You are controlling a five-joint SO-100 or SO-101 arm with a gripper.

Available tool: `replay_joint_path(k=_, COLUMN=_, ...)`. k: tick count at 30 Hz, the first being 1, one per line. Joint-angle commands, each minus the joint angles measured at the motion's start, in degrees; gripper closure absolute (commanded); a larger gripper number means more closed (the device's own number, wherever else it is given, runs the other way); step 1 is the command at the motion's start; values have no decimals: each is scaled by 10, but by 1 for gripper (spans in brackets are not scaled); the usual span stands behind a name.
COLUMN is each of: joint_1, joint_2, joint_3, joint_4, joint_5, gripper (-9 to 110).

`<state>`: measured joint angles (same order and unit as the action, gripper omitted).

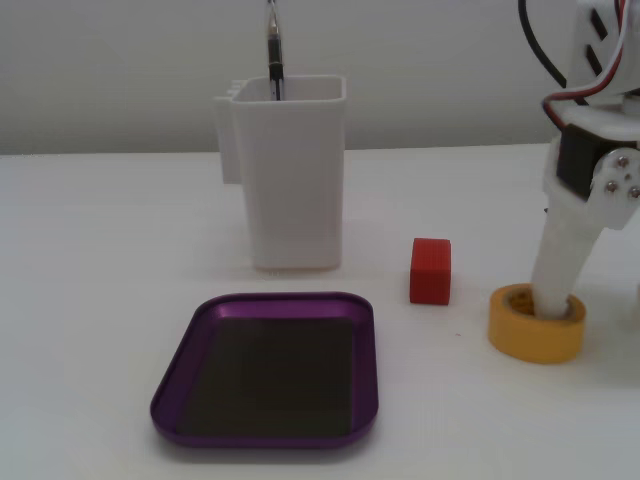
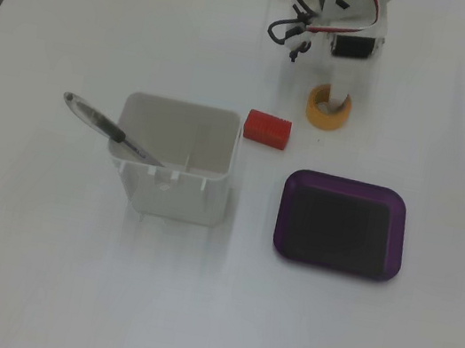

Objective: Grab up the yellow tape and put it in the box.

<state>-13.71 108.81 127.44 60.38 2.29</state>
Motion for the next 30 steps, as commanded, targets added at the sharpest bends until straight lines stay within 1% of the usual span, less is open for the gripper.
replay_joint_path(k=1, joint_1=1, joint_2=-10, joint_3=-4, joint_4=-18, joint_5=-27, gripper=91)
replay_joint_path(k=5, joint_1=1, joint_2=-46, joint_3=-4, joint_4=-21, joint_5=-22, gripper=102)
replay_joint_path(k=6, joint_1=1, joint_2=-54, joint_3=-4, joint_4=-21, joint_5=-21, gripper=102)
replay_joint_path(k=10, joint_1=-2, joint_2=-55, joint_3=-14, joint_4=-12, joint_5=-17, gripper=102)
replay_joint_path(k=12, joint_1=-6, joint_2=-31, joint_3=-36, joint_4=-4, joint_5=-5, gripper=102)
replay_joint_path(k=15, joint_1=-12, joint_2=25, joint_3=-92, joint_4=40, joint_5=-1, gripper=102)
replay_joint_path(k=18, joint_1=-41, joint_2=87, joint_3=-140, joint_4=73, joint_5=-6, gripper=102)
replay_joint_path(k=23, joint_1=-90, joint_2=162, joint_3=-222, joint_4=84, joint_5=-8, gripper=102)
replay_joint_path(k=27, joint_1=-102, joint_2=157, joint_3=-294, joint_4=74, joint_5=-6, gripper=102)
replay_joint_path(k=30, joint_1=-99, joint_2=103, joint_3=-340, joint_4=47, joint_5=-2, gripper=102)
